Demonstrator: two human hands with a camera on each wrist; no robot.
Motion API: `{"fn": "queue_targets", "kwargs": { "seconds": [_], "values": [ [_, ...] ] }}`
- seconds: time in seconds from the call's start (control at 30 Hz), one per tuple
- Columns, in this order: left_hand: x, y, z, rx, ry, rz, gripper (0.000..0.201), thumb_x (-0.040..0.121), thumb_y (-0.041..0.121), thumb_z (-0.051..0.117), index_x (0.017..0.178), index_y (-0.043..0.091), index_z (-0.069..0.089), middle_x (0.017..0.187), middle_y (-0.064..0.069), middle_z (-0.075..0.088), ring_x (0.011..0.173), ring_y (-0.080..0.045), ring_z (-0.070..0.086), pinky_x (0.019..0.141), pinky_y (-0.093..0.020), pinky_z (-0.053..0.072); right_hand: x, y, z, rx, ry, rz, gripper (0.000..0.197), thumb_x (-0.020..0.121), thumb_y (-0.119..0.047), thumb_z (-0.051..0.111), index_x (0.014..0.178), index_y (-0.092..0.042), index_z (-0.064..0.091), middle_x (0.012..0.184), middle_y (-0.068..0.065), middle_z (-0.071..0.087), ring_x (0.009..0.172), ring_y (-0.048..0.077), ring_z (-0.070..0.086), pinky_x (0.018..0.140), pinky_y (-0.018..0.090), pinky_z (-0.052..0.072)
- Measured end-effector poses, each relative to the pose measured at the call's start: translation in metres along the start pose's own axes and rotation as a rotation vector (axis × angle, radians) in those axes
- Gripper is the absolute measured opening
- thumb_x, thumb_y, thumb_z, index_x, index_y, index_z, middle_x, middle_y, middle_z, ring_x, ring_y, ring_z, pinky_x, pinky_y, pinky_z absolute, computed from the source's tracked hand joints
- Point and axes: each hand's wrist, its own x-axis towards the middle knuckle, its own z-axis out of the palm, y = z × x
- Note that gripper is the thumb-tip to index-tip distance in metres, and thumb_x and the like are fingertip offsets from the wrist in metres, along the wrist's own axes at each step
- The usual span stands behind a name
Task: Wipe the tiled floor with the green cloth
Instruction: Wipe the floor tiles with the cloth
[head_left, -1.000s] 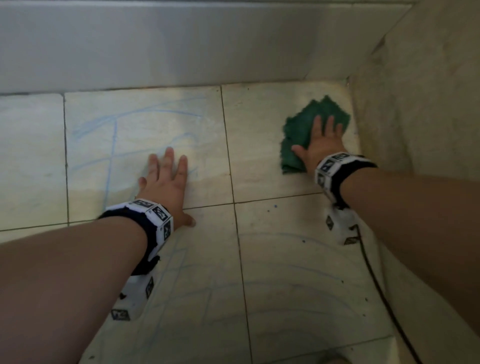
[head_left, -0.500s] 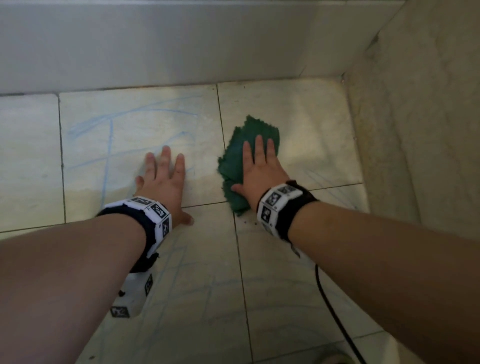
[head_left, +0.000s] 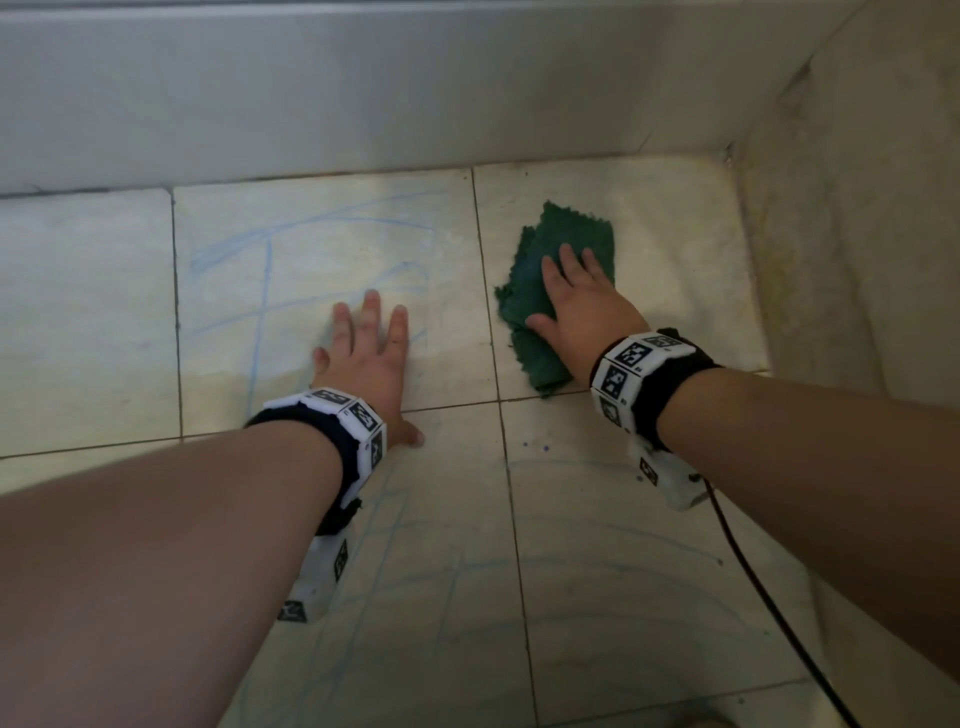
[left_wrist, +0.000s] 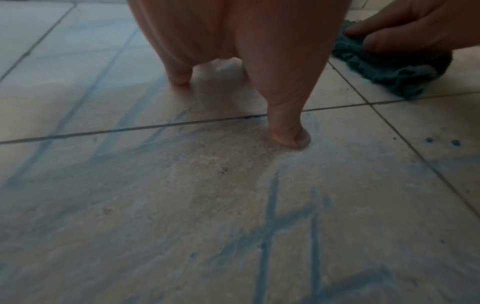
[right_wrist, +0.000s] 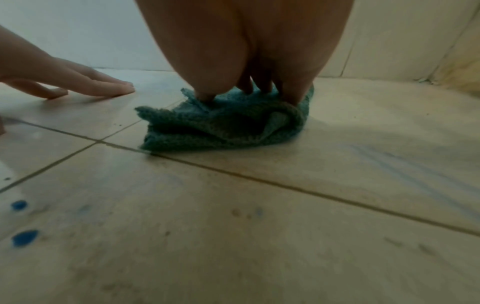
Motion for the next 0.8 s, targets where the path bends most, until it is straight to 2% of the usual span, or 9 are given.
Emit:
{"fn": "queue_targets", "kwargs": {
  "seconds": [0.1, 0.33, 0.47, 0.63, 0.8],
  "values": [
    [0.000, 0.001, -0.001, 0.000, -0.006, 0.001, 0.140, 0.069, 0.050, 0.085, 0.153, 0.022, -0.024, 0.154, -0.006, -0.041, 0.145, -0.036, -0.029, 0.120, -0.058, 0.006, 0.001, -0.003, 0.001, 0.003, 0.012, 0.007, 0.072, 0.105, -0.039, 0.042, 0.160, -0.016, 0.002, 0.167, 0.007, -0.006, 0.153, 0.030, -0.006, 0.123, 0.038, 0.010],
    [0.001, 0.002, -0.002, 0.014, -0.031, -0.012, 0.140, 0.070, 0.050, 0.084, 0.152, 0.021, -0.026, 0.152, -0.006, -0.043, 0.144, -0.037, -0.031, 0.119, -0.059, 0.005, 0.020, -0.023, -0.004, -0.065, -0.035, -0.145, 0.079, 0.102, -0.044, 0.048, 0.160, -0.024, -0.002, 0.166, 0.001, -0.013, 0.152, 0.027, -0.012, 0.124, 0.041, 0.012],
    [0.000, 0.004, -0.004, 0.018, -0.061, -0.019, 0.139, 0.072, 0.049, 0.083, 0.151, 0.021, -0.029, 0.151, -0.006, -0.045, 0.143, -0.037, -0.032, 0.119, -0.058, 0.004, 0.041, -0.033, -0.015, -0.083, -0.031, -0.180, 0.080, 0.101, -0.044, 0.049, 0.159, -0.024, -0.003, 0.166, 0.001, -0.014, 0.152, 0.027, -0.012, 0.124, 0.043, 0.012],
    [0.001, 0.004, -0.005, 0.022, -0.067, -0.015, 0.138, 0.074, 0.049, 0.082, 0.151, 0.021, -0.029, 0.151, -0.006, -0.045, 0.143, -0.037, -0.032, 0.120, -0.057, 0.005, 0.062, -0.033, -0.031, -0.090, -0.007, -0.179, 0.081, 0.102, -0.046, 0.047, 0.160, -0.021, -0.004, 0.166, 0.004, -0.014, 0.152, 0.029, -0.011, 0.125, 0.040, 0.007],
    [0.001, 0.002, -0.002, 0.024, -0.045, -0.011, 0.137, 0.073, 0.053, 0.081, 0.151, 0.021, -0.028, 0.152, -0.005, -0.045, 0.144, -0.036, -0.031, 0.119, -0.056, 0.006, 0.077, 0.007, -0.050, -0.065, 0.029, -0.083, 0.079, 0.103, -0.045, 0.044, 0.159, -0.014, -0.001, 0.167, 0.009, -0.007, 0.152, 0.034, -0.005, 0.123, 0.037, 0.003]
  ]
}}
